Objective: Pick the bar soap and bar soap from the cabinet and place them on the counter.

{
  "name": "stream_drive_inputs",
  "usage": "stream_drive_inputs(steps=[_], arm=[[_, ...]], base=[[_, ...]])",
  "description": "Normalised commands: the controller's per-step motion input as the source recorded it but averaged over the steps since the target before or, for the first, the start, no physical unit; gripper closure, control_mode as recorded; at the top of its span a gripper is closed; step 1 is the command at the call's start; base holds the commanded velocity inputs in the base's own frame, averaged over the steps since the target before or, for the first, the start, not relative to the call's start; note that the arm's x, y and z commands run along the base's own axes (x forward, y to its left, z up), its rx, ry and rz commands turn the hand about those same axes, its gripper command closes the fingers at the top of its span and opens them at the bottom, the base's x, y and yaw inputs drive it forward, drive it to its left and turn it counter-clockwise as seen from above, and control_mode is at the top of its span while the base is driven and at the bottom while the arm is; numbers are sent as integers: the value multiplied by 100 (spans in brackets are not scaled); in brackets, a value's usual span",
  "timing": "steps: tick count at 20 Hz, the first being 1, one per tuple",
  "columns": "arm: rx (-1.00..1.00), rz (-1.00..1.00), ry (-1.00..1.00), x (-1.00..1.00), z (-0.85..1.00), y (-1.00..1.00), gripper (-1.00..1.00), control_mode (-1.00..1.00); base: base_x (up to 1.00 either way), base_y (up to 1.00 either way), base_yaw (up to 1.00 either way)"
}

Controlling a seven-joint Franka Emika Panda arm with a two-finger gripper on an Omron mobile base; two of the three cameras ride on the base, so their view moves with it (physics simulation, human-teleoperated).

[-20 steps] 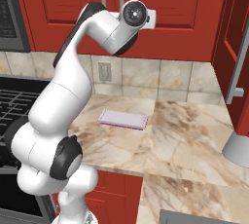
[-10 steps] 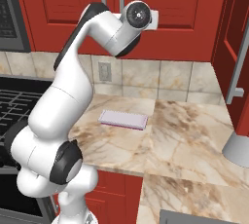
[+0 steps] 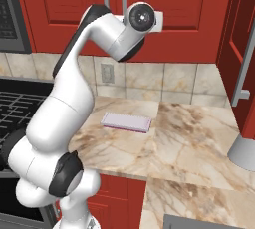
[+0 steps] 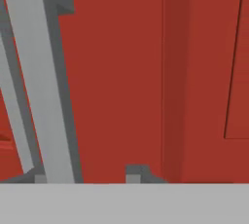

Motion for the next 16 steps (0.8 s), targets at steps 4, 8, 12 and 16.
stream_drive_inputs(steps=[4, 8, 12, 16], arm=[[0, 0, 0, -38, 0, -93, 100, -100], [0, 0, 0, -40, 0, -93, 100, -100], [0, 0, 0, -38, 0, -93, 100, -100], [0, 0, 0, -39, 0, -93, 100, -100]], base=[[0, 0, 0], [0, 0, 0], [0, 0, 0], [0, 0, 0]])
